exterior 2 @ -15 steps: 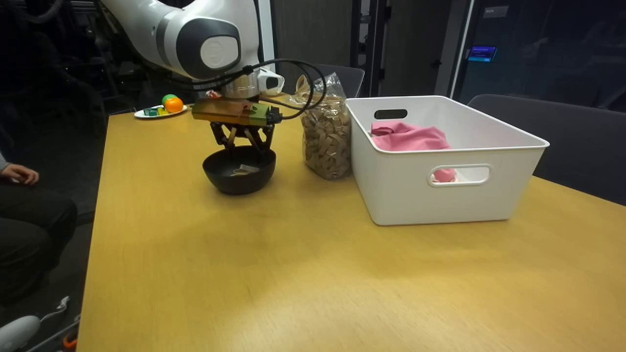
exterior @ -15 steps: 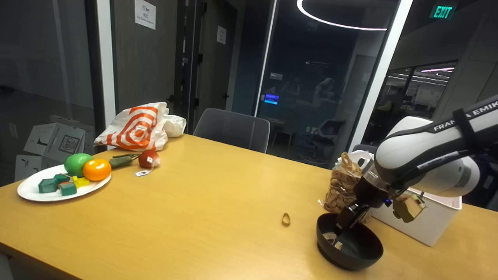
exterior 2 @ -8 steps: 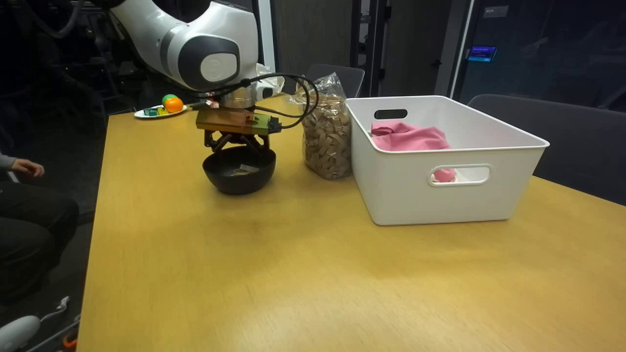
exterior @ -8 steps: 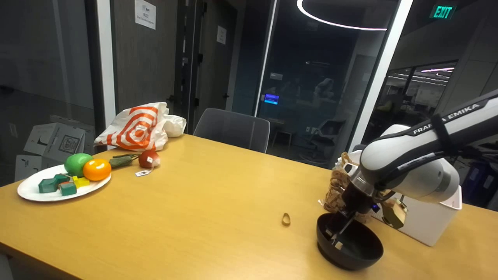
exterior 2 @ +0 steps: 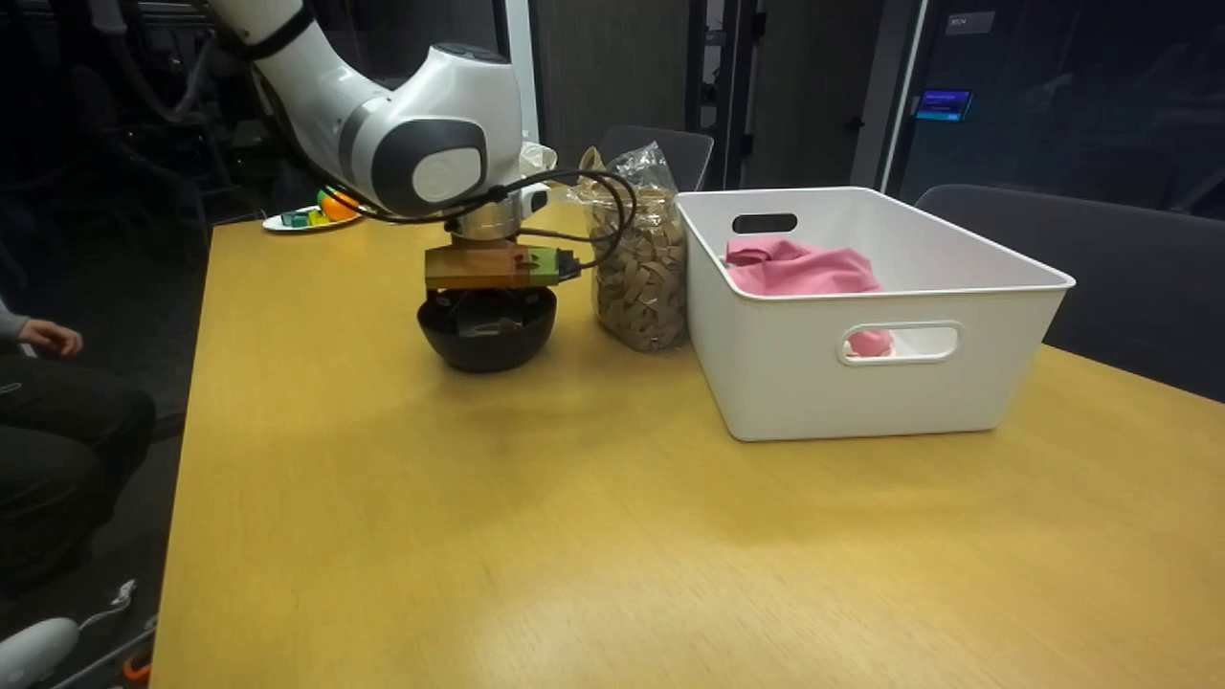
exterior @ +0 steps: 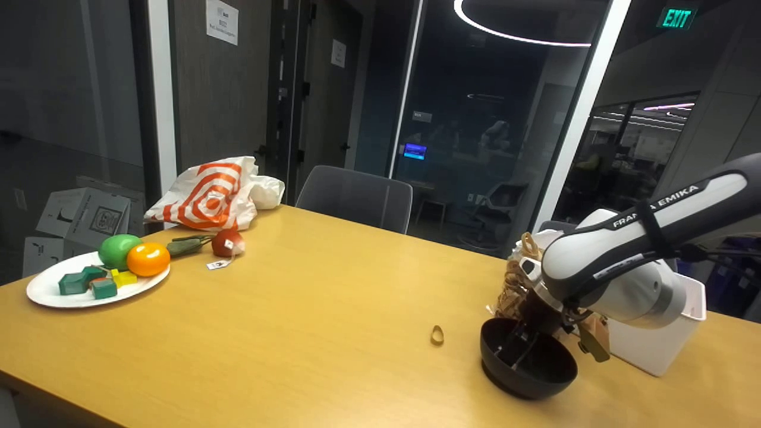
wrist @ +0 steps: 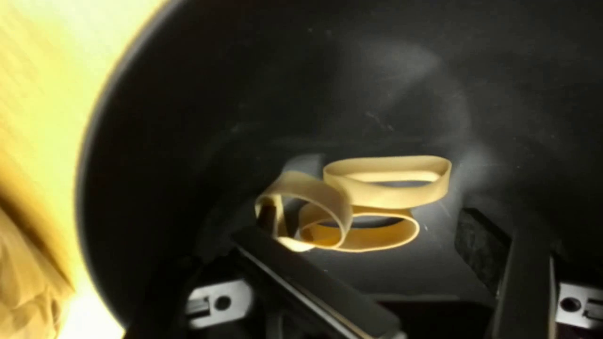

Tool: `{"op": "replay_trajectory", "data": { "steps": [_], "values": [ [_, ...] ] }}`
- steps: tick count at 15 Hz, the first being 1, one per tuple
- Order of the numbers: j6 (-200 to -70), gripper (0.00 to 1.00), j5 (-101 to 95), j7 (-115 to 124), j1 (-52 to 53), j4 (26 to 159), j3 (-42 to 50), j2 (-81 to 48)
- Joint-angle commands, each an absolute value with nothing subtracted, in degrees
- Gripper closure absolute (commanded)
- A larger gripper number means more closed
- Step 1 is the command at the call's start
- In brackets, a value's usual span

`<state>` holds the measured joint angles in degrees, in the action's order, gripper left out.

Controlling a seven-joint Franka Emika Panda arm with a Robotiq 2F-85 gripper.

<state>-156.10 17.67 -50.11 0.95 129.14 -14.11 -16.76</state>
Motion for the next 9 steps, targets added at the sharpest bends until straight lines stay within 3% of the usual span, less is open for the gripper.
{"op": "replay_trajectory", "data": {
  "steps": [1,8,9],
  "values": [
    [-158.75,0.34,18.29,-54.31,-1.72,128.22,-16.46,-18.17],
    [-158.8,0.88,19.55,-57.72,-4.59,129.03,-18.65,-16.82],
    [-158.55,0.91,19.44,-57.62,-4.71,129.1,-18.63,-16.64]
  ]
}}
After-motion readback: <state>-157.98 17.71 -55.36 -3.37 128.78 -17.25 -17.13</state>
